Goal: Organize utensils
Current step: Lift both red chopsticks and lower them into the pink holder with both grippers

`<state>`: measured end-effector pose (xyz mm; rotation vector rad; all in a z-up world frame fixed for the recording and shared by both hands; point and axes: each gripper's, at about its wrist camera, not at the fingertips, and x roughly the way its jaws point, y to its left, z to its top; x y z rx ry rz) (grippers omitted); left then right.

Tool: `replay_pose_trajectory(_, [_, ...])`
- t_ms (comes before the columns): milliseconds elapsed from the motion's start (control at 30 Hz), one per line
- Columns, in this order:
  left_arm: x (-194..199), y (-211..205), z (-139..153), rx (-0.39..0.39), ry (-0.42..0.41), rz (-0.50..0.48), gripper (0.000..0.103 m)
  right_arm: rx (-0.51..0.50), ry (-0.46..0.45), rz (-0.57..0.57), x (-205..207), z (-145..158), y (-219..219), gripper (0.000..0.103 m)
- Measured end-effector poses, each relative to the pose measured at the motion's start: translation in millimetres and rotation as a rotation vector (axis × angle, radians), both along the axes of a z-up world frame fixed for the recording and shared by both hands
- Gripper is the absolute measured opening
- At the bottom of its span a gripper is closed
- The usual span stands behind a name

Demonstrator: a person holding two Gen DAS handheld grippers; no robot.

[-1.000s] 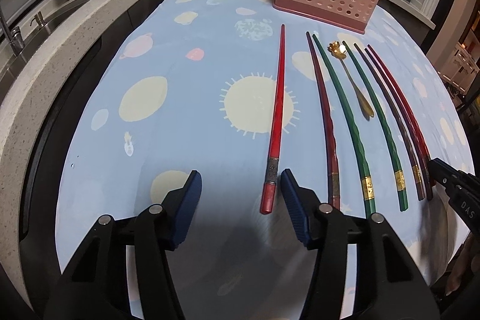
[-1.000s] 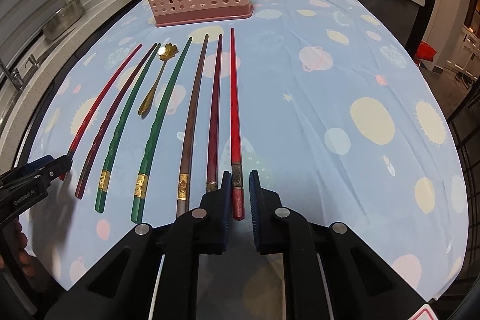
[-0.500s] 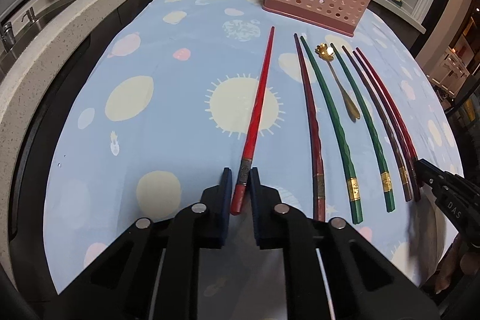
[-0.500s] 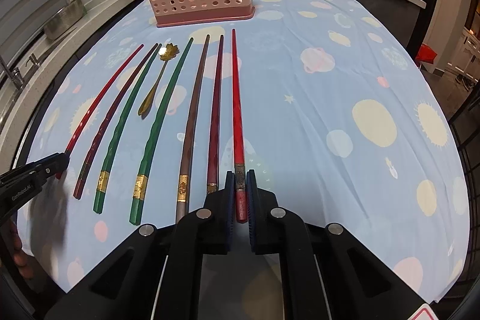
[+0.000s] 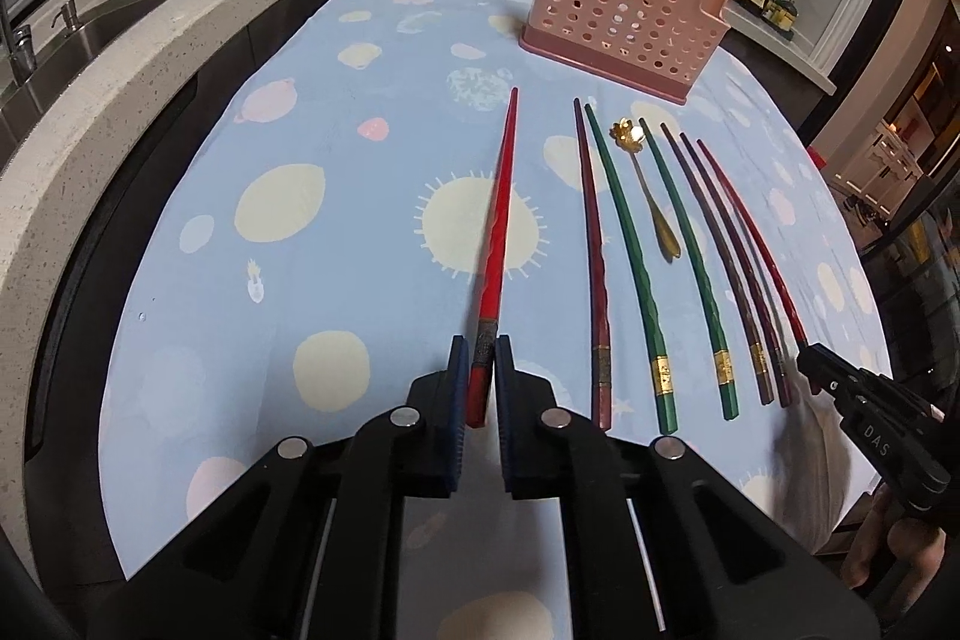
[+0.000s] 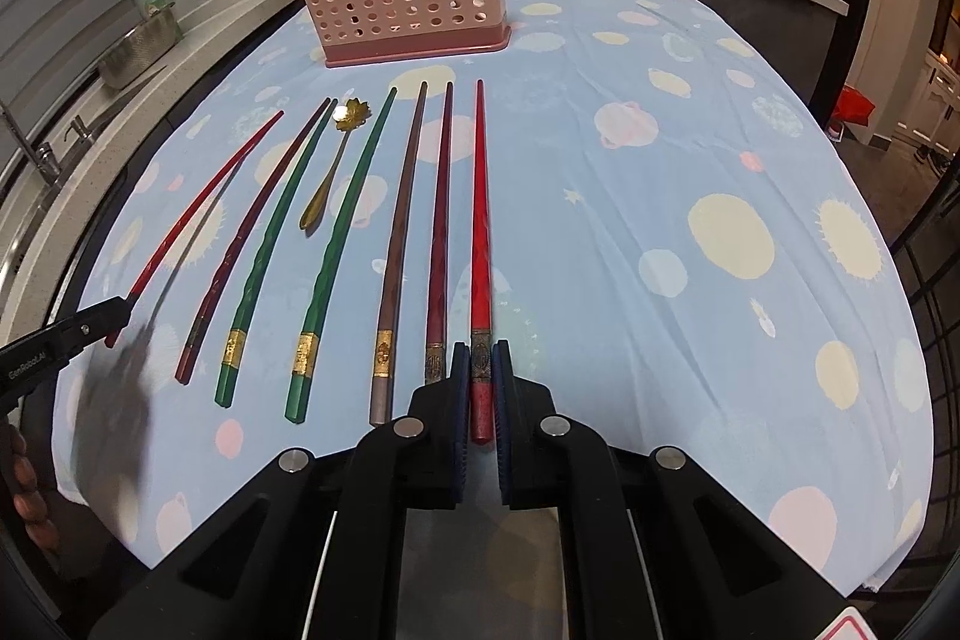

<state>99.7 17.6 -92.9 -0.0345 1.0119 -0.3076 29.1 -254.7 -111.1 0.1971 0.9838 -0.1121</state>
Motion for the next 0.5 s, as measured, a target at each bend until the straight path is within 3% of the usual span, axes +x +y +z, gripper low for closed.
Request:
replay_pose_trajectory(267, [-12.7, 2.7, 29.2, -0.039, -0.042, -0.002, 0.007, 0.015, -0.059, -0.008, -15.1, 26.5, -1.5, 0.007])
replay_pose_trajectory(500, [-15.3, 6.5, 65.2, -0.073, -0.109, 0.007, 0.007, 0.028, -0.162, -0.027, -20.2, 70.7, -7.3, 0.007])
